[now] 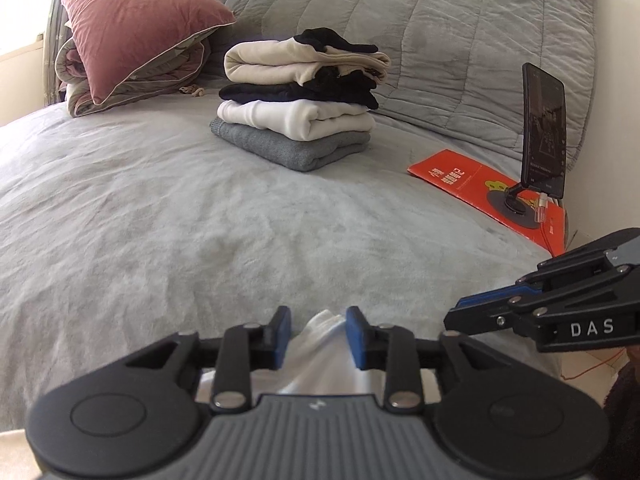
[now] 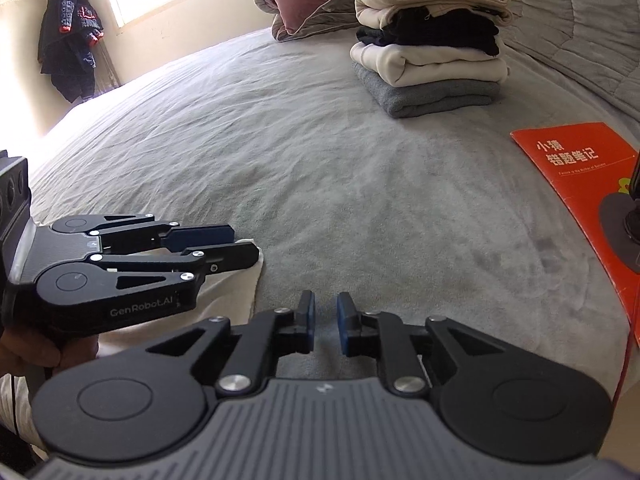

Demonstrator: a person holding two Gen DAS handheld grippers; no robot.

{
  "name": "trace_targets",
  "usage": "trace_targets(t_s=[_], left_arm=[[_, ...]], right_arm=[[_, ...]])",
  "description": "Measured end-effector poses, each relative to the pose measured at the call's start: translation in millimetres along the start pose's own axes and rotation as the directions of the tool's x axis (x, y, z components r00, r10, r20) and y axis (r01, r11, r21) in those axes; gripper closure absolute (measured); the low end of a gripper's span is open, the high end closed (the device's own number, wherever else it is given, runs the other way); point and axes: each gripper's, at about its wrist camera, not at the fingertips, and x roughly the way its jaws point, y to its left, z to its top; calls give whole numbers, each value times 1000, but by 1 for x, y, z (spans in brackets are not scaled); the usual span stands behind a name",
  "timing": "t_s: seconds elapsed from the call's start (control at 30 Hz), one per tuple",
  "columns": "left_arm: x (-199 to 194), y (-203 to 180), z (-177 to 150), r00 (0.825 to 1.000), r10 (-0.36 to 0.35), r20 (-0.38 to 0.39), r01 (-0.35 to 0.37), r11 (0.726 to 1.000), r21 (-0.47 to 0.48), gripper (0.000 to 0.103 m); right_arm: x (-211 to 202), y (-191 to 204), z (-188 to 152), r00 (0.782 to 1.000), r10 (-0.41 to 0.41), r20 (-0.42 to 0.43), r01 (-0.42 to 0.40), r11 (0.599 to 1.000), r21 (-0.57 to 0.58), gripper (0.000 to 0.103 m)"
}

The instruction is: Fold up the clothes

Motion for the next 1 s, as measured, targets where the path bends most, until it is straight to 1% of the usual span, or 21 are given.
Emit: trace_targets(t_s=[0.03, 0.07, 0.1, 0.13, 0.2, 0.23, 0.27, 0.3, 0.33, 0.37, 0.47, 0.53, 0.6, 0.67, 0.7, 0.73, 0.8, 0.93, 1.0], left_arm=[[-5, 2, 1, 1000, 7, 11, -7, 1000, -11, 54], [-10, 5, 2, 1000, 15, 21, -14, 1000, -22, 50], [-16, 9, 3, 999, 37, 29, -36, 999, -37, 43], [-22, 13, 4, 997, 64, 35, -62, 997, -53, 40], [-34, 25, 3, 990, 136, 26, -134, 988, -72, 27], [-40, 32, 2, 985, 171, 17, -169, 983, -78, 25], [-46, 39, 0, 979, 205, 8, -203, 976, -83, 21], [-52, 46, -1, 971, 238, -1, -237, 967, -88, 17], [-58, 54, -4, 963, 269, -5, -268, 959, -93, 16], [-66, 62, -7, 953, 303, -7, -302, 948, -99, 13], [-91, 84, -18, 921, 390, -15, -389, 911, -138, 2], [-108, 98, -26, 905, 426, -13, -422, 891, -167, 1], [-122, 109, -33, 888, 460, -13, -454, 871, -185, 1], [-136, 121, -43, 867, 499, -16, -491, 847, -202, 1], [-141, 125, -47, 861, 508, -17, -500, 840, -210, 1], [-146, 130, -52, 859, 512, -23, -504, 836, -219, 1], [-157, 139, -63, 854, 520, -34, -512, 825, -239, 1], [-176, 150, -81, 836, 548, -32, -533, 796, -286, 1], [-182, 154, -89, 834, 550, -29, -532, 790, -305, 1]], right_arm=[[-1, 3, 1, 1000, -15, 15, 16, 1000, -15, 57], [-2, 6, 3, 999, -20, 28, 21, 1000, -22, 49], [-2, 9, 4, 999, -24, 42, 25, 999, -28, 44], [-3, 12, 5, 998, -28, 56, 30, 999, -34, 44], [-2, 19, 7, 997, -32, 76, 36, 998, -51, 44], [-2, 23, 7, 996, -38, 81, 43, 997, -59, 43], [0, 28, 8, 995, -47, 88, 53, 996, -76, 41], [1, 34, 10, 994, -55, 94, 64, 994, -92, 36], [2, 40, 10, 993, -54, 106, 66, 992, -108, 29], [3, 47, 11, 992, -51, 119, 66, 990, -126, 26], [9, 71, 11, 989, -38, 141, 64, 980, -188, 16], [14, 88, 10, 989, -24, 149, 59, 970, -234, 3], [19, 104, 7, 988, -17, 152, 58, 961, -271, 1], [24, 122, 4, 989, 13, 150, 36, 948, -316, 0], [26, 131, 3, 989, 28, 148, 24, 941, -339, 0], [29, 140, 2, 988, 44, 146, 12, 932, -361, 0], [32, 159, -1, 983, 103, 153, -34, 918, -396, 0], [38, 195, -10, 960, 228, 161, -132, 880, -457, 0], [42, 208, -15, 947, 284, 147, -180, 854, -488, 0]])
